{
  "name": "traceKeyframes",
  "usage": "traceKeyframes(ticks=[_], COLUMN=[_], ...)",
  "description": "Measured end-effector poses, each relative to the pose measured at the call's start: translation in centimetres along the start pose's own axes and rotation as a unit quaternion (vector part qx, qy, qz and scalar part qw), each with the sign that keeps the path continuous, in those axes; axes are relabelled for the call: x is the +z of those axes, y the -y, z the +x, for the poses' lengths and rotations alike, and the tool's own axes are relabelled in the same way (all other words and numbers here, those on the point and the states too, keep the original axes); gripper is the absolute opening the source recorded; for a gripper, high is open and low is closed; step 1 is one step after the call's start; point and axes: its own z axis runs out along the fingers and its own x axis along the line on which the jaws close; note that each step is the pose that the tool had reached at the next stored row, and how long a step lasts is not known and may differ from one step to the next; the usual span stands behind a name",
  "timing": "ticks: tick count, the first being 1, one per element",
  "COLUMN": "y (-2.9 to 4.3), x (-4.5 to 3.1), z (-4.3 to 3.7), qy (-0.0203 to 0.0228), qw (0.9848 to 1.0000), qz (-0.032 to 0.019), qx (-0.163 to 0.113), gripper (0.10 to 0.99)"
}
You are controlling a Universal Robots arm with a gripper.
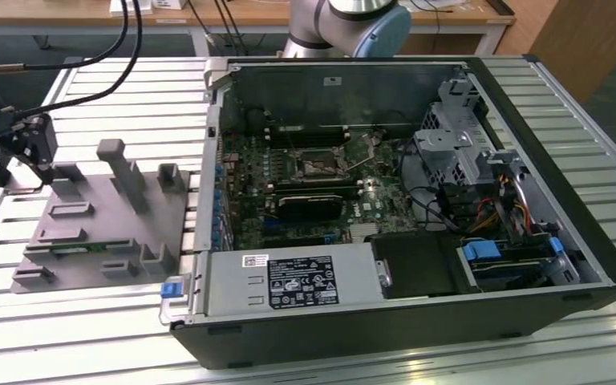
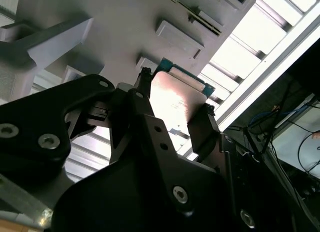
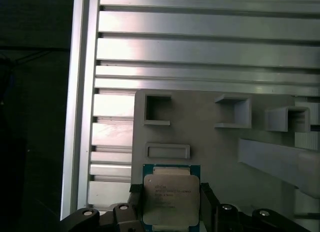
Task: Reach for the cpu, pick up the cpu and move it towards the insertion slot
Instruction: 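Pick up the cpu and move it towards the insertion slot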
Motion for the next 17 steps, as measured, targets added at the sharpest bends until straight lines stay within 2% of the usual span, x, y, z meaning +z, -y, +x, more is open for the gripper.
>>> traceKeyframes(ticks=[17], y=[-0.10], x=[-1.25], z=[0.00], qy=[0.0000], qw=[1.0000], qz=[0.0000], qx=[0.000], gripper=[0.541])
